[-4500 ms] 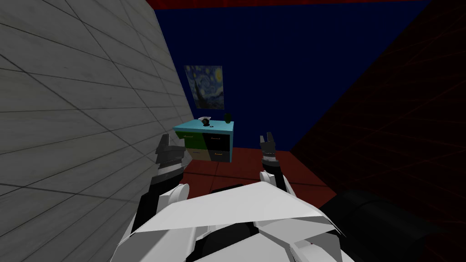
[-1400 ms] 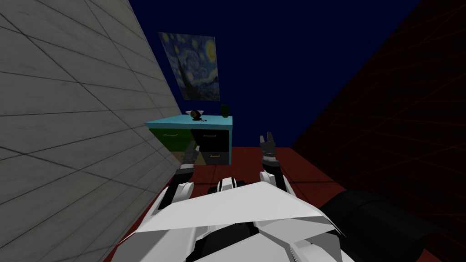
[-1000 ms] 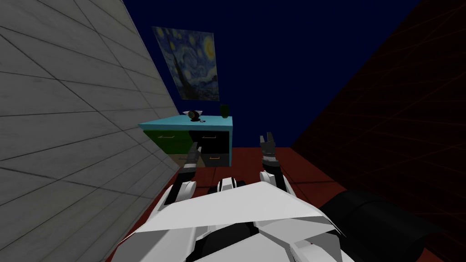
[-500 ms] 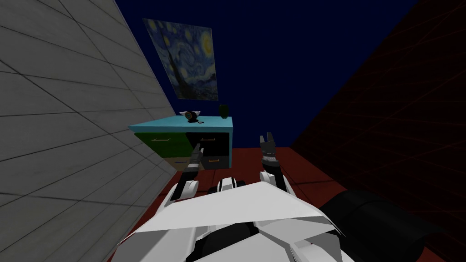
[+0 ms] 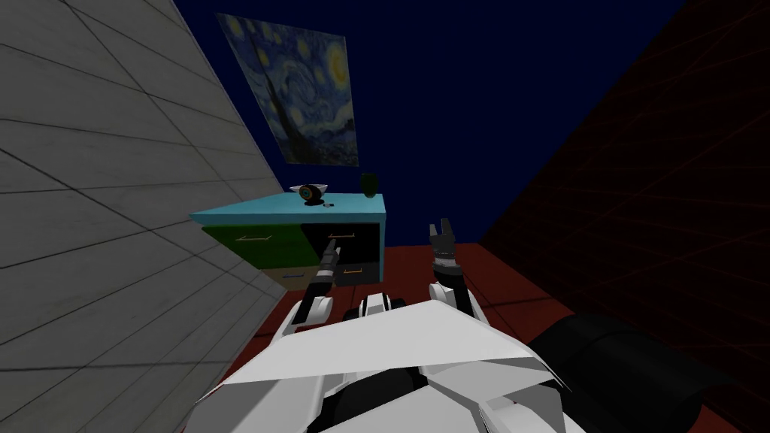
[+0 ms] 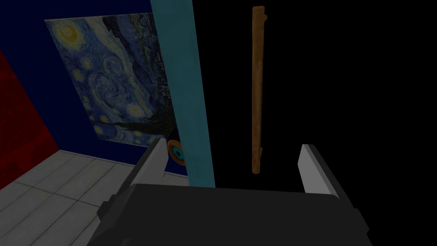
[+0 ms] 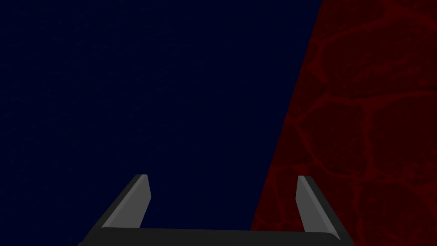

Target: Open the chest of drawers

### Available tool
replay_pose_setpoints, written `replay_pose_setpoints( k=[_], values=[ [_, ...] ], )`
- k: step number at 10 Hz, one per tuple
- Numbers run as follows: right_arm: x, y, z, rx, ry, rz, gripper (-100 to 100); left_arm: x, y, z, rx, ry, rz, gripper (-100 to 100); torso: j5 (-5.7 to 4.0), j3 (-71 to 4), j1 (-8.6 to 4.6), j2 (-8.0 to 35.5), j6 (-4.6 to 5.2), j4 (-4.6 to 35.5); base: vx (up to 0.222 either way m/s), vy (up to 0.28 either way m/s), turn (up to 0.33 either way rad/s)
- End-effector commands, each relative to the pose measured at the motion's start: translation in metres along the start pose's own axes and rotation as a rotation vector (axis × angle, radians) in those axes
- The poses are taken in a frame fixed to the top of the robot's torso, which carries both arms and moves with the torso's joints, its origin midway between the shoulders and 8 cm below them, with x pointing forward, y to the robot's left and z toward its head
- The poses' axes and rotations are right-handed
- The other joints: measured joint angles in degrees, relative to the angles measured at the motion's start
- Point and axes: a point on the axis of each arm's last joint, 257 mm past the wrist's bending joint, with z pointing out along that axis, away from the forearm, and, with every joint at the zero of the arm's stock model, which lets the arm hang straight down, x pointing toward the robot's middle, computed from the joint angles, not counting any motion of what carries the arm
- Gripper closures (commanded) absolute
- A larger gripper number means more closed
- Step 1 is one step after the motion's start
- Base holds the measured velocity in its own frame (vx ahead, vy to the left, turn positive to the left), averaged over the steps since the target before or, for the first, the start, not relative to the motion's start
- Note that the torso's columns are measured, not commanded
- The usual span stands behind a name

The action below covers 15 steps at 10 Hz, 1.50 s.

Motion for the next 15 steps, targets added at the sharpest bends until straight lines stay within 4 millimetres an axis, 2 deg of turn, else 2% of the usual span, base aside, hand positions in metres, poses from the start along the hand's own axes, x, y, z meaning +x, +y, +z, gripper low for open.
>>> replay_pose_setpoints(
  k=[1,4,6,8,9,11,15],
  values=[
    [0.000,0.000,0.000,0.000,0.000,0.000,0,0.006,0.014,0.003,-0.021,0.000,-0.017,-100,-0.01,0.06,-0.05,0.13,-0.01,0.02,0.052,0.017,-0.017],
    [0.000,0.000,0.000,0.000,0.000,0.000,0,0.021,0.026,0.006,-0.041,-0.016,-0.072,-100,0.00,0.05,-0.01,0.08,-0.01,0.02,0.066,0.023,-0.037],
    [0.000,0.000,0.000,0.000,0.000,0.000,0,0.018,0.017,0.010,-0.039,-0.013,-0.063,-100,-0.01,0.11,-0.05,0.19,-0.01,0.05,0.043,0.005,-0.004],
    [0.000,0.000,0.000,0.000,0.000,0.000,0,0.017,0.017,0.011,-0.037,-0.013,-0.063,-100,-0.01,-0.04,-0.06,-0.06,-0.01,-0.02,0.067,-0.006,-0.002],
    [0.000,0.000,0.000,0.000,0.000,0.000,0,0.018,0.023,0.006,-0.039,-0.013,-0.062,100,-0.01,0.05,-0.03,0.12,-0.01,0.01,-0.044,0.002,0.006],
    [0.000,0.000,0.000,0.000,0.000,0.000,0,0.019,0.013,0.010,-0.027,-0.009,-0.064,100,0.16,0.08,0.08,0.00,0.06,-0.31,-0.063,-0.001,0.020],
    [0.000,0.000,0.000,0.000,0.000,0.000,0,0.020,0.013,0.008,-0.038,-0.006,-0.065,100,-0.01,0.09,-0.07,0.14,0.00,0.04,-0.149,0.013,0.010]
  ],
)
